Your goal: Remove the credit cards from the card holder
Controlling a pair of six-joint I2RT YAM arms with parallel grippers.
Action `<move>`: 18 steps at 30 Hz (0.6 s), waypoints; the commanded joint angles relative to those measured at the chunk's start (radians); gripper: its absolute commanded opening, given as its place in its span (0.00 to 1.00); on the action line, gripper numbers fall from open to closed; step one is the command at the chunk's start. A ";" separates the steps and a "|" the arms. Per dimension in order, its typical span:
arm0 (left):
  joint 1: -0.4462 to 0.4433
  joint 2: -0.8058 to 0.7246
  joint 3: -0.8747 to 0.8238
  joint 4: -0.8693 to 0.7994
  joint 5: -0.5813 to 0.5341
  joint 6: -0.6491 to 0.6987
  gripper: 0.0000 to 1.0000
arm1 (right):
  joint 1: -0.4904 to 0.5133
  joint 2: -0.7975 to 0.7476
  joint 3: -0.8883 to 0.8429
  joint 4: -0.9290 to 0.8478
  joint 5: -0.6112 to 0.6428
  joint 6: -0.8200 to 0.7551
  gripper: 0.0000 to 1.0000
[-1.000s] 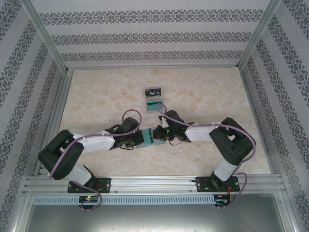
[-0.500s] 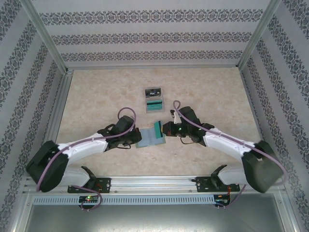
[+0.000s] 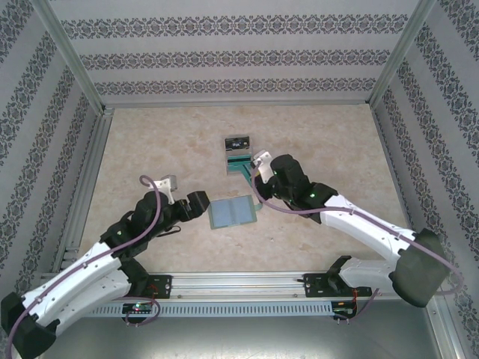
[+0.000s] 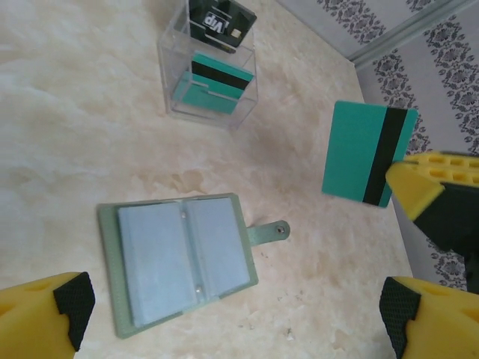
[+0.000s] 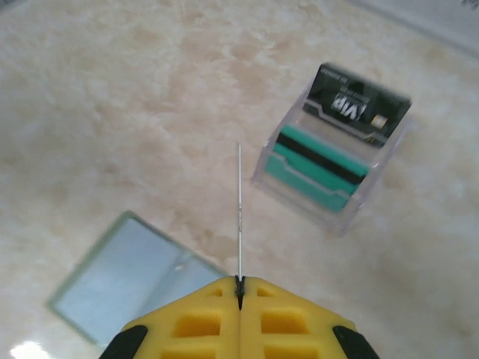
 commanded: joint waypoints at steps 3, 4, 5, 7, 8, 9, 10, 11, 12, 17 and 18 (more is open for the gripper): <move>-0.009 -0.124 -0.071 -0.082 -0.052 0.010 1.00 | 0.012 0.111 0.103 -0.002 0.110 -0.460 0.00; -0.009 -0.150 -0.085 -0.081 -0.050 0.008 1.00 | 0.014 0.134 0.107 0.012 0.114 -0.529 0.00; -0.009 -0.170 -0.099 -0.080 -0.050 0.004 1.00 | 0.014 0.158 0.117 0.019 0.120 -0.585 0.00; -0.009 -0.214 -0.123 -0.082 -0.049 0.000 1.00 | 0.009 0.214 0.143 0.026 0.129 -0.692 0.00; -0.009 -0.229 -0.131 -0.087 -0.050 -0.003 1.00 | 0.007 0.241 0.155 0.029 0.130 -0.735 0.00; -0.009 -0.247 -0.138 -0.093 -0.049 -0.004 1.00 | 0.005 0.272 0.173 0.029 0.128 -0.778 0.00; -0.009 -0.262 -0.143 -0.101 -0.051 -0.001 1.00 | 0.002 0.298 0.187 0.037 0.124 -0.815 0.00; -0.008 -0.273 -0.145 -0.114 -0.057 -0.001 1.00 | 0.001 0.322 0.195 0.046 0.121 -0.848 0.00; -0.009 -0.285 -0.145 -0.131 -0.067 0.001 1.00 | 0.000 0.348 0.204 0.052 0.120 -0.891 0.00; -0.009 -0.352 -0.142 -0.190 -0.089 0.004 0.99 | -0.007 0.447 0.270 0.060 0.150 -1.014 0.00; -0.009 -0.366 -0.145 -0.196 -0.094 0.004 0.99 | -0.012 0.460 0.281 0.056 0.149 -1.028 0.00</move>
